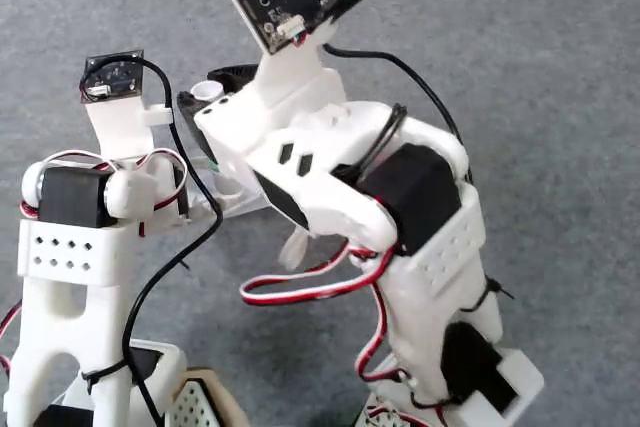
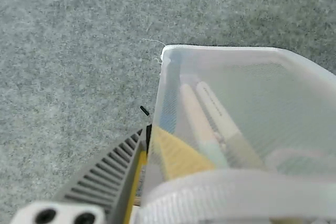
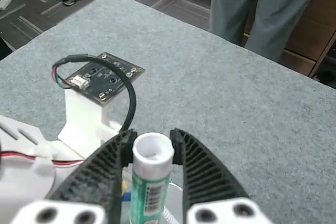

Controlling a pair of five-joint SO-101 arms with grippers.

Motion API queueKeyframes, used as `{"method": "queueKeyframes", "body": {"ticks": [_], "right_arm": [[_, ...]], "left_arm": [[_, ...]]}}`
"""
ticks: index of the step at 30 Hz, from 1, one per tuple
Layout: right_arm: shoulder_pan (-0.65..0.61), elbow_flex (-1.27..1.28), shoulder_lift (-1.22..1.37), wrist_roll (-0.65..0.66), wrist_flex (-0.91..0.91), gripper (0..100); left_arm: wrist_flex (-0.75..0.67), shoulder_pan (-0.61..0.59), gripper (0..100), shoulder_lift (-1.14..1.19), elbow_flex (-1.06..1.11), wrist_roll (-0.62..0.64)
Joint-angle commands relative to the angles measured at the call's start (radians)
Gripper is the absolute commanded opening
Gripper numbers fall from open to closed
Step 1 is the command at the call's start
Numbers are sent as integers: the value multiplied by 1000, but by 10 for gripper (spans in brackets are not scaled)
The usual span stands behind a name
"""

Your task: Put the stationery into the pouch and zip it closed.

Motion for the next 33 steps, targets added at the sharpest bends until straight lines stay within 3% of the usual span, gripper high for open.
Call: {"method": "queueKeyframes", "body": {"ticks": [1,15,33], "right_arm": [[-11,94,-97,-3,-78,11],[-9,588,-371,-2,-334,11],[-8,832,-555,169,-334,11]], "left_arm": [[11,12,28,-8,1,-2],[11,12,28,-8,2,-3],[11,12,28,-5,2,-3]]}}
